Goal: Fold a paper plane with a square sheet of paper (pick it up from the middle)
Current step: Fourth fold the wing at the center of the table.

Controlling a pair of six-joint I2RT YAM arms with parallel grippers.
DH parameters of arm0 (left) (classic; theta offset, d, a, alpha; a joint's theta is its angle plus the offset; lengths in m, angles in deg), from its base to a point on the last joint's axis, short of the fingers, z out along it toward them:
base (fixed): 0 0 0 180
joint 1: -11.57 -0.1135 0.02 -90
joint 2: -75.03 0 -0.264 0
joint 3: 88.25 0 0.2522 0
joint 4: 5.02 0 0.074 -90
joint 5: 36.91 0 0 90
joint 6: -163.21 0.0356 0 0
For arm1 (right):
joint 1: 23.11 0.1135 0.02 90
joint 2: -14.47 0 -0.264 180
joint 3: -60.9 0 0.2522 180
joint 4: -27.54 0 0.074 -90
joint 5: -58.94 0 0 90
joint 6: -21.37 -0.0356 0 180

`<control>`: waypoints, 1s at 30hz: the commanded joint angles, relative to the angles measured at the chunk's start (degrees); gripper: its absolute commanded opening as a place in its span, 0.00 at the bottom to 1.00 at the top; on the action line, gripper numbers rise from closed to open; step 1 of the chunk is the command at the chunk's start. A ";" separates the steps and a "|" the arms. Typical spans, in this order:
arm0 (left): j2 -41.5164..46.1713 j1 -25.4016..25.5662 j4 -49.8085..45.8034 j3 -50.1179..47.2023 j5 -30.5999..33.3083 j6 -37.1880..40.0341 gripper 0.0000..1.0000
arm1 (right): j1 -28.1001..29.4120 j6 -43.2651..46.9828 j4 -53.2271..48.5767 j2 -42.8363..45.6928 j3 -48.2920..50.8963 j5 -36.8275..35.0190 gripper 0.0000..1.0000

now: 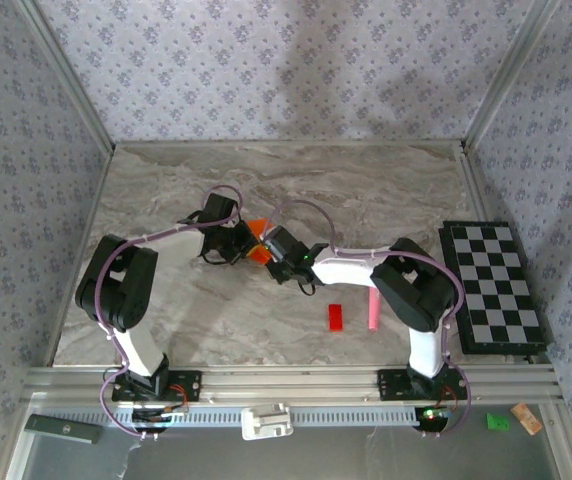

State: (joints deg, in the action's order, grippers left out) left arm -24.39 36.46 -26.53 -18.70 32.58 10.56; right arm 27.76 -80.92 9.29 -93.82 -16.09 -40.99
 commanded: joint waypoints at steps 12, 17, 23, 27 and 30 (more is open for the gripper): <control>0.89 0.16 -2.15 2.81 -0.84 0.25 0.07 | -0.43 0.78 -1.78 -1.38 -1.99 -4.48 0.29; 0.89 0.16 -2.50 3.00 -1.00 0.43 0.07 | -0.51 1.13 -2.06 -1.49 -2.19 -4.52 0.24; 1.17 -0.32 -2.87 3.21 -0.94 0.60 0.09 | -0.49 2.27 -1.97 -1.31 -1.90 -2.28 0.14; 2.09 -1.54 -3.48 3.49 -0.78 1.08 0.18 | -0.63 2.45 -2.14 -1.22 -1.73 0.20 0.11; 3.50 -3.27 -4.27 3.30 -0.33 1.78 0.25 | -1.02 2.19 -2.03 -1.22 -1.86 2.92 0.10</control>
State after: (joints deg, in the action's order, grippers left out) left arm -24.06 34.93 -28.56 -16.86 32.12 11.19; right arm 27.39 -79.24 8.65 -94.30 -16.85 -41.10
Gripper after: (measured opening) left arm 0.237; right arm 0.102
